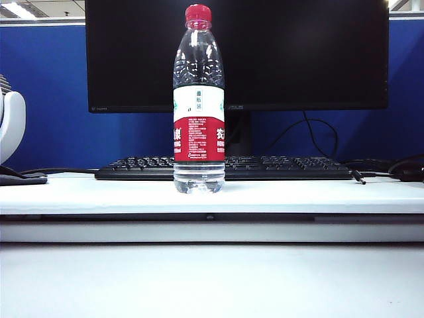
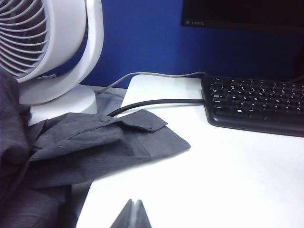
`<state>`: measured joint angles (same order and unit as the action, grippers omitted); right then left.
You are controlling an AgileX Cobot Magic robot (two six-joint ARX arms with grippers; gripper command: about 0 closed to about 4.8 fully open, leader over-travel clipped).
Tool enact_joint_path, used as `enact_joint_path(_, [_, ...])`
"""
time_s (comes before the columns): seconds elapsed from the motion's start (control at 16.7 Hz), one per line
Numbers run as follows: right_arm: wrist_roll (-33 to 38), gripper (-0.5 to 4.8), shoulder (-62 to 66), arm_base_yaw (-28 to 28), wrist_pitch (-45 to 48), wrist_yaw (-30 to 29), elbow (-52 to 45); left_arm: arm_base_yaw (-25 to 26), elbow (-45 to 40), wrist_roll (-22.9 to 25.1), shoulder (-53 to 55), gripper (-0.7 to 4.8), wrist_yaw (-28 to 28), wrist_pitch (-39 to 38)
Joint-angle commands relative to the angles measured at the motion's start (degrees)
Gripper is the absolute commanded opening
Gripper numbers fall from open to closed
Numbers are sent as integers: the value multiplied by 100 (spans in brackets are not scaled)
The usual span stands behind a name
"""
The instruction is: Unscrew the cap from the plastic bottle on the table.
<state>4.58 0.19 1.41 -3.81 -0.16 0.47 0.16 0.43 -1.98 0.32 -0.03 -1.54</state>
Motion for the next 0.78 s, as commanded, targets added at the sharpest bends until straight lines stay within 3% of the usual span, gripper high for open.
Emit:
enact_joint_path(0.06, [509,-7,-11,0,103,-118,-44,9,2,4,-13,-5,35,205])
enact_joint_path(0.24, [527,-7,-11,0,103,-151,-44,9,2,7,-13,-5,575,256])
enact_joint_path(0.42, [1014,-7,-11,0,103,-260,-44,9,2,28,-13,-5,940,428])
enact_joint_path(0.6, [1384,-7,-11,2,374,-1370,-44,-57,2,-490,-13,-4,2461,732])
enact_joint_path(0.66, [1840,-5,-11,7,940,-2216,-44,-358,4,-802,-13,21,2931,1239])
enact_joint_path(0.78, [2162,13,-11,9,1792,-2621,-28,-977,4,-1268,-13,122,2951,2319])
